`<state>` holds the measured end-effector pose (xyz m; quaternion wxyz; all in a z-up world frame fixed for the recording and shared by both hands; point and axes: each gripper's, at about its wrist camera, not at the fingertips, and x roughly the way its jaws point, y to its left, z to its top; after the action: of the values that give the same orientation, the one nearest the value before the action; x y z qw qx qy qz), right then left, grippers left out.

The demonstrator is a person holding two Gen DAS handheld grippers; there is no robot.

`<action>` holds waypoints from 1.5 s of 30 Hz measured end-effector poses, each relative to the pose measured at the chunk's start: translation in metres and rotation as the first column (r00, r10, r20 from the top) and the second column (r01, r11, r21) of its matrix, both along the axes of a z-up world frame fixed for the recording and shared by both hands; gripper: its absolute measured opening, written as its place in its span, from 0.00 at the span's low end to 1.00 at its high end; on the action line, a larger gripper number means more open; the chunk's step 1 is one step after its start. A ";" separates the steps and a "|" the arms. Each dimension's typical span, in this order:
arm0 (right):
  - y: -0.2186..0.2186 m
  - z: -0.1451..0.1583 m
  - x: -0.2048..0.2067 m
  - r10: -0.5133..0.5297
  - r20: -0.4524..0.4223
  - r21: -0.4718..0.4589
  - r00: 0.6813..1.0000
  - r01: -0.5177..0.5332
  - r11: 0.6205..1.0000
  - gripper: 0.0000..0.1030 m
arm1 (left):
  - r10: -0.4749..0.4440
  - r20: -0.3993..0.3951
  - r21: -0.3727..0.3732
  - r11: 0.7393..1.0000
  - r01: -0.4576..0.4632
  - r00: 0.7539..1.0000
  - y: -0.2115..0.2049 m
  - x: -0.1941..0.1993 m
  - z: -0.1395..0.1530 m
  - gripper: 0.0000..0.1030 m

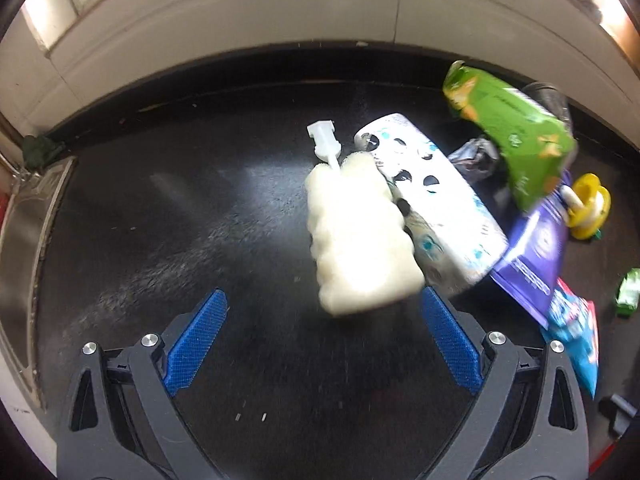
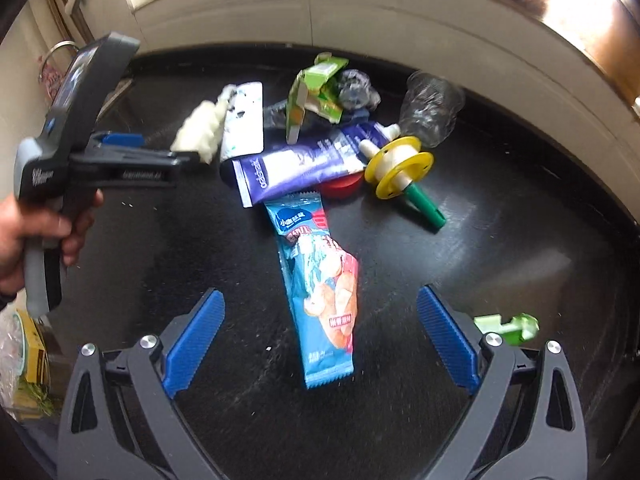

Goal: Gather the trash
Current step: 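Grasp the white foam piece with the left tool while the right tool grasps the blue wrapper, then carry the foam and wrapper to the bin and open both tools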

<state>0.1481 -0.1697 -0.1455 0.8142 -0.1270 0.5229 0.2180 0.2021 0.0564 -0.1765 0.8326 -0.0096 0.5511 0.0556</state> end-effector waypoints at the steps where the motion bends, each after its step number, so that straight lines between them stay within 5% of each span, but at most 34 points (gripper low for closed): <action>1: 0.003 -0.007 0.006 0.006 -0.008 -0.006 1.000 -0.006 1.000 0.91 | 0.006 0.002 -0.008 1.000 -0.006 1.000 0.002 0.005 -0.004 0.92; 7: 0.012 -0.030 0.030 0.006 -0.019 -0.035 1.000 -0.006 0.999 0.79 | 0.007 0.012 -0.030 1.000 -0.006 1.000 0.013 0.031 -0.015 0.92; 10: 0.018 -0.039 0.037 0.017 -0.036 -0.049 0.999 -0.018 0.999 0.55 | -0.013 0.043 -0.028 1.000 0.014 0.999 0.016 0.038 -0.014 0.86; 12: 0.020 -0.042 0.035 0.026 -0.045 -0.050 0.999 -0.028 0.998 0.32 | -0.016 0.061 -0.024 1.000 0.018 0.998 0.017 0.039 -0.010 0.66; 17: 0.023 -0.037 0.029 0.041 -0.043 -0.060 0.998 -0.044 0.997 0.09 | -0.002 0.058 -0.041 0.999 0.005 0.998 0.025 0.035 -0.004 0.40; 25: 0.022 0.004 0.004 0.036 0.028 -0.041 0.999 -0.035 0.999 0.09 | 0.019 0.085 -0.035 0.999 -0.016 0.996 0.031 -0.008 0.027 0.38; 35: 0.011 0.062 -0.048 0.011 0.130 0.034 0.991 -0.015 0.999 0.09 | 0.018 0.107 -0.009 1.000 -0.017 0.994 0.011 -0.111 0.077 0.38; 45: 0.023 0.080 -0.070 0.061 0.175 0.043 0.983 -0.070 0.997 0.09 | 0.048 0.147 -0.006 0.999 -0.047 0.988 0.003 -0.165 0.093 0.38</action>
<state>0.0783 -0.1467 -0.0655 0.8519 -0.1428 0.4401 0.2454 0.0368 0.0597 -0.0835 0.8695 -0.0279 0.4877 0.0738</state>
